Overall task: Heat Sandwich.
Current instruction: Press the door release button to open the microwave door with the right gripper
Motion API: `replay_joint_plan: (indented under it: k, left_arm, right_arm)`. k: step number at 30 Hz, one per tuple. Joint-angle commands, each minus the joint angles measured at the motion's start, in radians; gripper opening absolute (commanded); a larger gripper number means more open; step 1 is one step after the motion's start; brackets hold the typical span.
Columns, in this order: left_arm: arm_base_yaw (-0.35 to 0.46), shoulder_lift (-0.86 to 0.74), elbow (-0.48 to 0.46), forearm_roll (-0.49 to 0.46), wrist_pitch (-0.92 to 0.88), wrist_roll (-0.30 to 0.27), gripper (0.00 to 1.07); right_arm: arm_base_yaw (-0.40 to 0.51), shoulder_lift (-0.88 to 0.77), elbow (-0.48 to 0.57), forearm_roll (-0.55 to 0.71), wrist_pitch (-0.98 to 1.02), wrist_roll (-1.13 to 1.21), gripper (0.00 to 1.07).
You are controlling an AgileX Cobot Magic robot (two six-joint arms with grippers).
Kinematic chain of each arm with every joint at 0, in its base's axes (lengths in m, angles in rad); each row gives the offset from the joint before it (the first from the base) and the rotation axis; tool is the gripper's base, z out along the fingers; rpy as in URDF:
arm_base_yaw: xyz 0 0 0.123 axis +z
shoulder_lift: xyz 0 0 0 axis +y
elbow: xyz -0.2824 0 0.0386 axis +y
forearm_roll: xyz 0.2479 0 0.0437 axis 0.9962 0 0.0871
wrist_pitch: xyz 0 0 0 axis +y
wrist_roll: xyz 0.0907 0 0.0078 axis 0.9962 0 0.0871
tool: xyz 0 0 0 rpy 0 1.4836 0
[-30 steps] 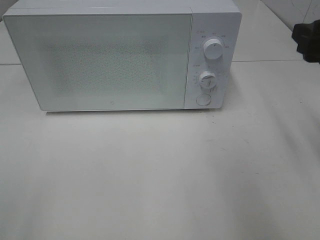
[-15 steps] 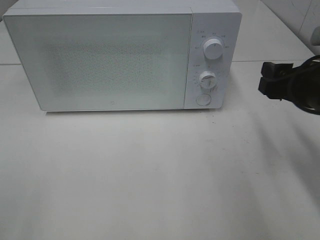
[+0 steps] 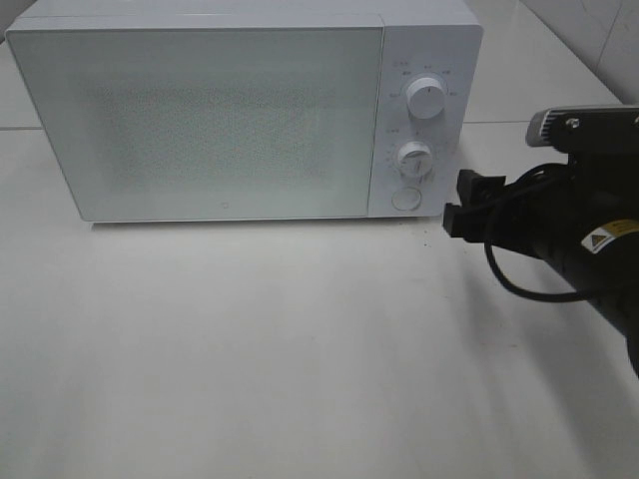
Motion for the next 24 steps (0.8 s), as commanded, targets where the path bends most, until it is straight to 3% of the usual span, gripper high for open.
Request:
replay_joint_plan:
  k: [1,6,11,19,24]
  left_arm:
    - [-0.006,-0.027,0.004,-0.009,0.001,-0.007,1.03]
    - [-0.006,-0.027,0.004,-0.009,0.001,-0.007,1.03]
    - [-0.006,-0.027,0.004,-0.009,0.001,-0.007,1.03]
    - [-0.006,-0.027,0.004,-0.009,0.001,-0.007,1.03]
    - [-0.006,-0.027,0.004,-0.009,0.001,-0.007,1.03]
  right_arm:
    - [0.056,0.039,0.001,0.041,-0.043,-0.012,0.76]
    - [0.144,0.088,-0.001,0.145,-0.065,-0.008,0.76]
    - [0.175,0.107,-0.001,0.176,-0.077,-0.007,0.76]
    - [0.175,0.107,-0.001,0.176,-0.075,0.009,0.76]
    - [0.175,0.107,-0.001,0.177,-0.076,0.149,0.76]
